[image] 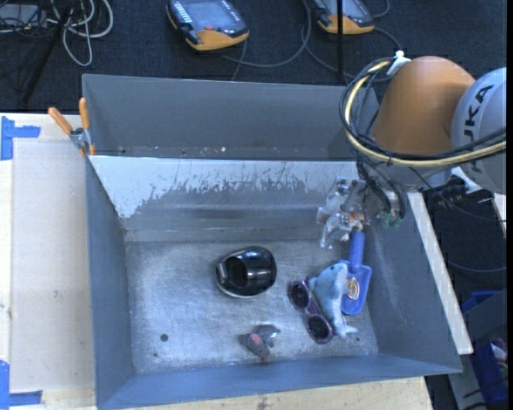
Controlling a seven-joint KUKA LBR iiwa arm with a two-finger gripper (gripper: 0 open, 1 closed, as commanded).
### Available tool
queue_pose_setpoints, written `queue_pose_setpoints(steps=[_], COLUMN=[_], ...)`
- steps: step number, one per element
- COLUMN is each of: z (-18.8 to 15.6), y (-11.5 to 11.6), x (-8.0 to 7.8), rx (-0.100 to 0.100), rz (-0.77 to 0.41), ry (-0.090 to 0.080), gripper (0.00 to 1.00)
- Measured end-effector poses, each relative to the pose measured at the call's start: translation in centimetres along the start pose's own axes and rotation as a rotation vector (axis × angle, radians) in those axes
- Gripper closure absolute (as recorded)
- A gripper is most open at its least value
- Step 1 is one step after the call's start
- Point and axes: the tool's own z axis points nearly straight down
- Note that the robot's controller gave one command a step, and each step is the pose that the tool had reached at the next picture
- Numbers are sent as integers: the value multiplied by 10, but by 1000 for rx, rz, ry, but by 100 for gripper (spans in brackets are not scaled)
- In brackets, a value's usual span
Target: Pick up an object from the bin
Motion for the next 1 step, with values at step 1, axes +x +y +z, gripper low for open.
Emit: queue_pose_setpoints(steps=[1], z=[-11], y=[-28], x=[-6], rx=[0], rz=[-6], ry=[-3], gripper=[100])
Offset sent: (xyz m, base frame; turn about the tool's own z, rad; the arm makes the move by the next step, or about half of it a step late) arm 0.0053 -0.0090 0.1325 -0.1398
